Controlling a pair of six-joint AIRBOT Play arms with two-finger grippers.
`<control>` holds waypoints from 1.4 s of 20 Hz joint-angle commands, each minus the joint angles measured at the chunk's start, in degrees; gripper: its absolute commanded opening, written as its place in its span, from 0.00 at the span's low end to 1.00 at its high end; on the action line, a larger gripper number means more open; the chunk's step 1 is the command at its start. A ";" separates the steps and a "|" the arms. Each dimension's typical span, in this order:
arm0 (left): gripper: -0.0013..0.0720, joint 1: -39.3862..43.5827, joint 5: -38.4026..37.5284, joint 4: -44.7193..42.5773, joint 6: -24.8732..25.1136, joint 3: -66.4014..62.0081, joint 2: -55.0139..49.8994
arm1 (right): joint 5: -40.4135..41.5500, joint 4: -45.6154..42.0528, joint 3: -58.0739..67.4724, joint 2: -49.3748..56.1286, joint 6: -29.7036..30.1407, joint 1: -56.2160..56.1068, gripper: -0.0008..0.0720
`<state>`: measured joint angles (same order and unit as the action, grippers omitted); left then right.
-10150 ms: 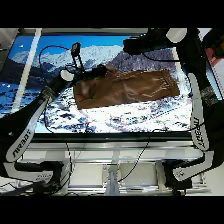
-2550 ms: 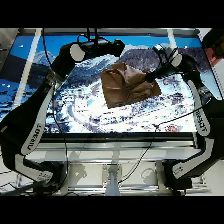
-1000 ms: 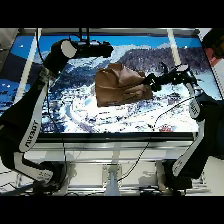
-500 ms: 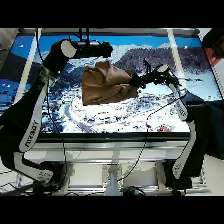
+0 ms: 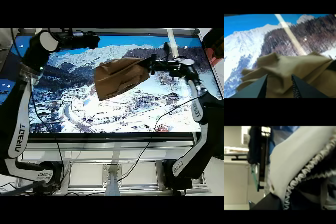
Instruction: Fold the clothes and pants, and hang the long-sleeved shirts on hangers.
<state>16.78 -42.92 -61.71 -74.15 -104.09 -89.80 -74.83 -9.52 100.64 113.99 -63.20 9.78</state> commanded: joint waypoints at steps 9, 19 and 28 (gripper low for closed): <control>0.46 -3.54 -3.43 -3.50 0.00 0.00 11.08 | -5.09 -10.25 0.07 -23.65 -10.69 34.99 0.05; 0.46 -4.92 -3.52 -13.31 0.00 0.00 17.00 | -12.66 -25.90 0.07 -35.60 -16.74 62.51 0.05; 0.46 -5.44 -3.48 -13.31 0.00 0.00 17.03 | -27.96 -75.60 -0.61 -35.60 -27.98 63.73 0.05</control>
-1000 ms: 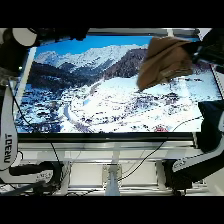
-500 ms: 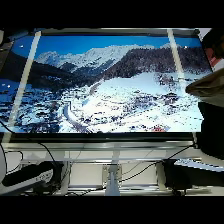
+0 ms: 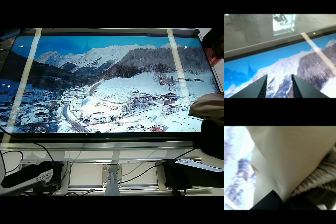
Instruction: Fold the clothes and pants, and hang the long-sleeved shirts on hangers.
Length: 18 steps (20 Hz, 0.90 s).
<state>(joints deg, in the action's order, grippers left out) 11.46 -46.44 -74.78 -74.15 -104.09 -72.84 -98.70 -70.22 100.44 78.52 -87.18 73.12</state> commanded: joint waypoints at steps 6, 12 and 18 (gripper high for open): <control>0.46 -0.15 0.09 -0.22 0.00 0.00 0.04 | -5.70 -15.82 -3.50 -0.11 -4.98 0.39 0.06; 0.46 -0.13 0.07 -0.22 0.00 0.00 0.04 | -2.34 -16.13 -3.48 -0.11 -4.98 0.39 0.97; 0.46 -0.13 0.07 -0.22 -0.02 0.00 0.04 | 2.40 -13.25 -3.50 -0.02 -7.34 0.39 0.95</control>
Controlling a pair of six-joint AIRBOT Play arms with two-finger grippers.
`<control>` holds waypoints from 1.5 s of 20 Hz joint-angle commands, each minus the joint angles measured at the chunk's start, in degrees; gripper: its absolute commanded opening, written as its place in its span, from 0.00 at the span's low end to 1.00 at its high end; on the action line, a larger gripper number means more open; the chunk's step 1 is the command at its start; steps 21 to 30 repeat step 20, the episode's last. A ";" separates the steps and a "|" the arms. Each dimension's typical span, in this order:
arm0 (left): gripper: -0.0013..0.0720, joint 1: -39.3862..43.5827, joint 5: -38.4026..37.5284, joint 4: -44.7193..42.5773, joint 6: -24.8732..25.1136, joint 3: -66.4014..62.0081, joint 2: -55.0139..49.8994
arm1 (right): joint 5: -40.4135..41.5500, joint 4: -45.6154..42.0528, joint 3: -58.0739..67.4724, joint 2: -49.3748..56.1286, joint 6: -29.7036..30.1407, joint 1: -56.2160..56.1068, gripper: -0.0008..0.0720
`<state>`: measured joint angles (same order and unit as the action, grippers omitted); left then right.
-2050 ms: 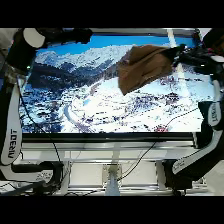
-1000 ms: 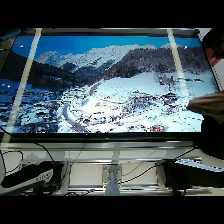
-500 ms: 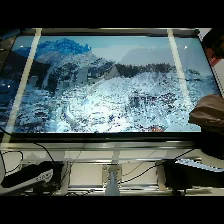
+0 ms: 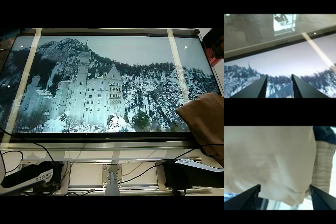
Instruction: Fold the clothes and pants, and hang the long-sleeved shirts on hangers.
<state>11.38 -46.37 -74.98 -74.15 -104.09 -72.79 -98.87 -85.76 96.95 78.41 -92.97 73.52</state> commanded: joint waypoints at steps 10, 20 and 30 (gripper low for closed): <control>0.46 -0.04 0.00 -0.02 -0.02 0.00 0.00 | 12.22 22.23 6.93 -0.02 3.26 -11.93 0.05; 0.46 -0.04 0.02 0.00 -0.02 0.00 0.00 | 30.10 2.05 13.68 0.63 10.73 -66.25 0.05; 0.46 -0.04 0.02 0.00 -0.02 0.00 0.00 | 30.10 2.05 13.68 0.63 10.73 -66.25 0.05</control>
